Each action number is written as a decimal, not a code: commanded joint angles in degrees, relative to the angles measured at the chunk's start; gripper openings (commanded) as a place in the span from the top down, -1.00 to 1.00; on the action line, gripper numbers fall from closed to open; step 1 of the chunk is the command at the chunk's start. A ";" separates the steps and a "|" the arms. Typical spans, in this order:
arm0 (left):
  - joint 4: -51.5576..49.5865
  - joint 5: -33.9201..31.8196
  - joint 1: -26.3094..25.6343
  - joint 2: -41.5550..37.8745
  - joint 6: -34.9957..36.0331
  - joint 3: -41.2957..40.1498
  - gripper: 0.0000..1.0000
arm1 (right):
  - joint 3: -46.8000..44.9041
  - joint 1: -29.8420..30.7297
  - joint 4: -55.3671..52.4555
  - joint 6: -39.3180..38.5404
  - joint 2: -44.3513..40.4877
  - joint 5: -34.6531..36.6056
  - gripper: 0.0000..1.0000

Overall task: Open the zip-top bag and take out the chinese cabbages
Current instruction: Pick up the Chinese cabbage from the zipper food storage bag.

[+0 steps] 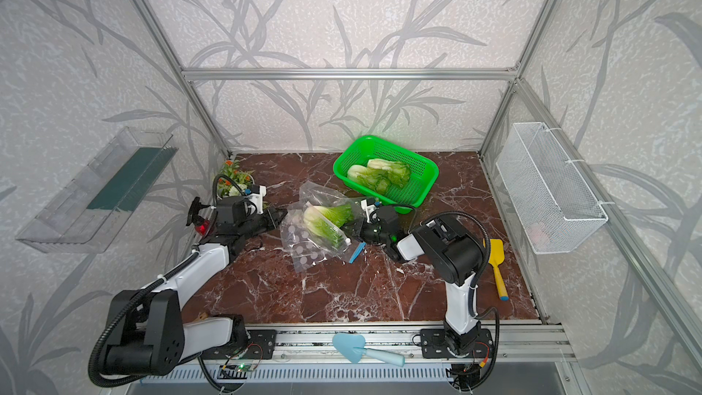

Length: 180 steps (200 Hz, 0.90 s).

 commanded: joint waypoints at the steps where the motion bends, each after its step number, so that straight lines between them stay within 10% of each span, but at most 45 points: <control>1: 0.72 -2.37 0.39 -1.64 -0.63 -1.40 1.00 | 0.69 -0.20 4.22 0.15 -0.58 -0.15 1.00; 180: -13.57 -15.13 5.57 -0.95 -1.42 -0.40 1.00 | -4.62 -6.38 -19.10 -18.70 -25.50 12.24 1.00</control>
